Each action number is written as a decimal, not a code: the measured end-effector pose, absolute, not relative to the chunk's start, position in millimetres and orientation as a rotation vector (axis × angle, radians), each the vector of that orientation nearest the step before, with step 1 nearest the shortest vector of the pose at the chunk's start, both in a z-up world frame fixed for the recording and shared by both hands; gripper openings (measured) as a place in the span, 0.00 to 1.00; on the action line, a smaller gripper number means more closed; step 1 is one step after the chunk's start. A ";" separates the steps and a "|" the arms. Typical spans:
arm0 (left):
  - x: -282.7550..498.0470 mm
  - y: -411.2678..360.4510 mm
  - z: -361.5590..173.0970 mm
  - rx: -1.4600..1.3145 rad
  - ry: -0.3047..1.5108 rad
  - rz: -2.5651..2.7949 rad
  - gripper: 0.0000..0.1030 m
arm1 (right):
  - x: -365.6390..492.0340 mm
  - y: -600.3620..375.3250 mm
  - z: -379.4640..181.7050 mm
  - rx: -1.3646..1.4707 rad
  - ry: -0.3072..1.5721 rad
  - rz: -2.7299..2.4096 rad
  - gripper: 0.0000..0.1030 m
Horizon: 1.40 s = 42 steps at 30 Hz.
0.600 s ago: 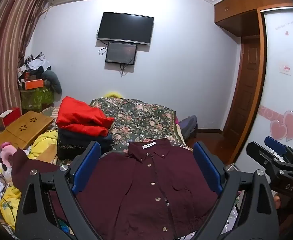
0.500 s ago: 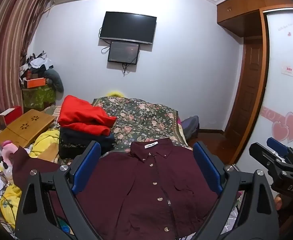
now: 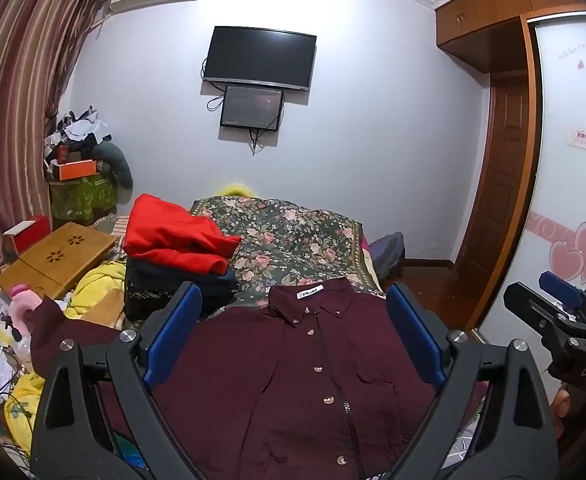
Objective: Fold large clothes
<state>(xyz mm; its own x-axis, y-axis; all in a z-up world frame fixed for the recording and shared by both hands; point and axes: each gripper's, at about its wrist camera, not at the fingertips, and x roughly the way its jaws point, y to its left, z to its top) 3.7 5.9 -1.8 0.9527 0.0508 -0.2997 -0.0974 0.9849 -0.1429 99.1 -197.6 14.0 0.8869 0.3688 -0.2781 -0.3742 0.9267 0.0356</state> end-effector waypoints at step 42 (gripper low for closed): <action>3.9 4.1 -4.4 -0.118 0.302 0.079 0.91 | 100.9 -193.7 11.8 -0.026 0.301 0.387 0.99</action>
